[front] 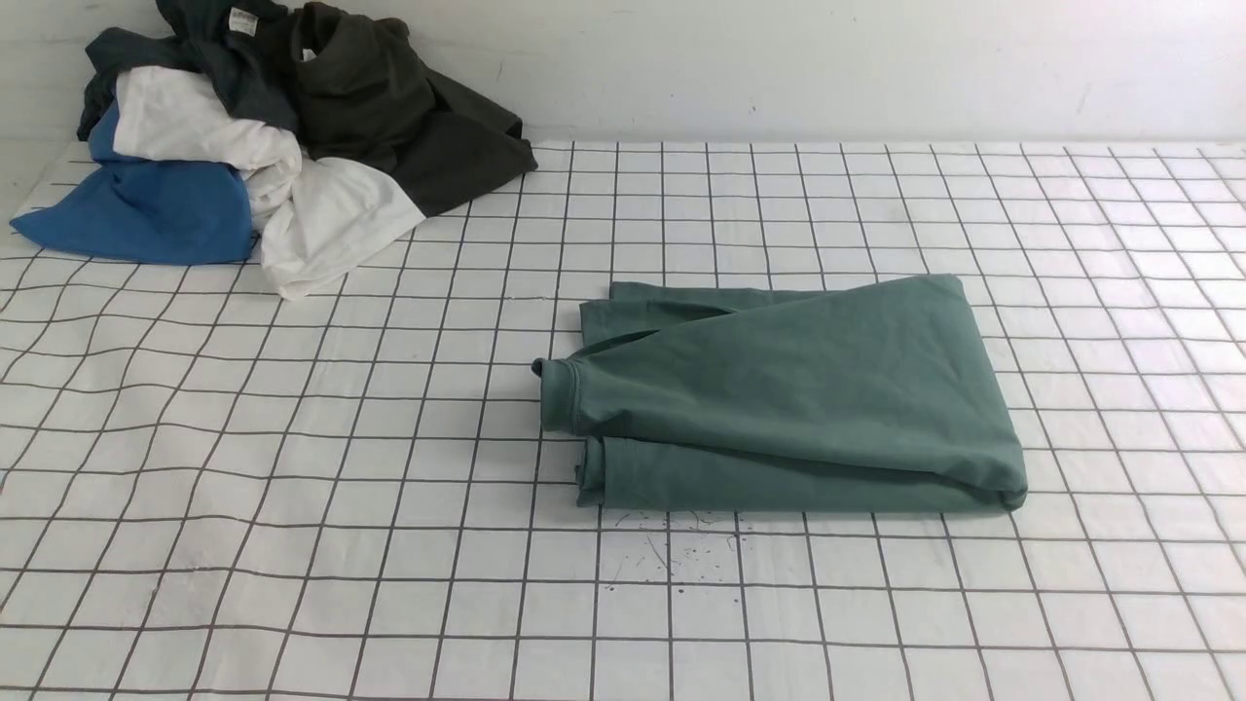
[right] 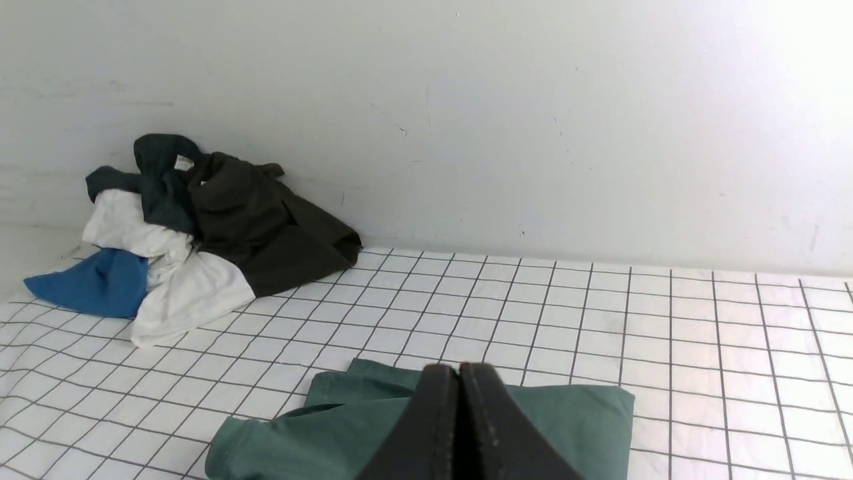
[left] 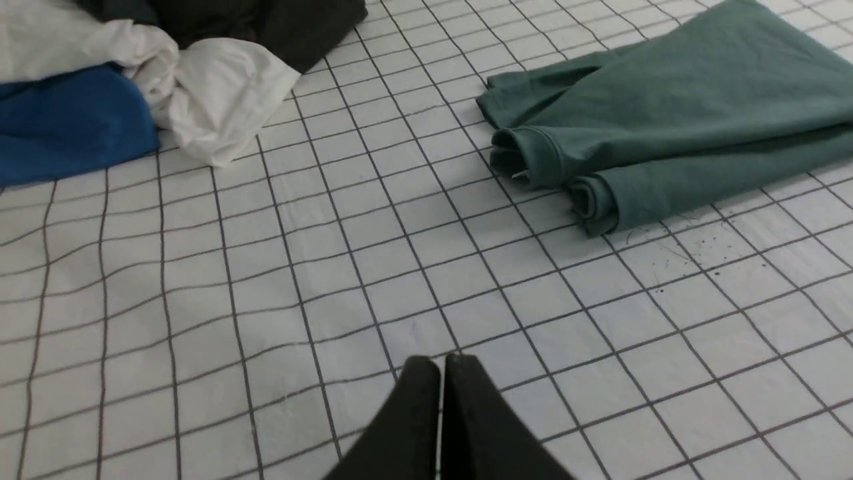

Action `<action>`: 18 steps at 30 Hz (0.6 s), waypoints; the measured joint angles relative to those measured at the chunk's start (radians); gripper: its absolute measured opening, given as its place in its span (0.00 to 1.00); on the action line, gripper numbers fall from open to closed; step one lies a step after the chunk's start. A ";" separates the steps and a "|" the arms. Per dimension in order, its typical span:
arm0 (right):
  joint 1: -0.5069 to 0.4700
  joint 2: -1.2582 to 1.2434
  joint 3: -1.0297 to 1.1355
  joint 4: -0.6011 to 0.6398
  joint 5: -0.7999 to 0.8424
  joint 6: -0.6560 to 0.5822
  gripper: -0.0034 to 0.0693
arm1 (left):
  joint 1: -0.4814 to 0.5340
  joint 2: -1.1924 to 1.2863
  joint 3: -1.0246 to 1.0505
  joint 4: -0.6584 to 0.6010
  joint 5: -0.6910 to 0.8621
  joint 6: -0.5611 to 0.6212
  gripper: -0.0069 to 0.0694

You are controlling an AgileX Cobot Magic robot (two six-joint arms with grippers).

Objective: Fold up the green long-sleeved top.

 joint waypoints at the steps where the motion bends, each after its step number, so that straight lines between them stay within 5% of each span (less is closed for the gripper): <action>1: 0.000 -0.015 0.015 0.001 0.000 0.000 0.03 | 0.000 -0.059 0.032 0.006 0.023 -0.009 0.08; 18: 0.000 -0.163 0.058 0.058 -0.016 -0.108 0.03 | -0.002 -0.153 0.056 0.022 0.040 -0.001 0.08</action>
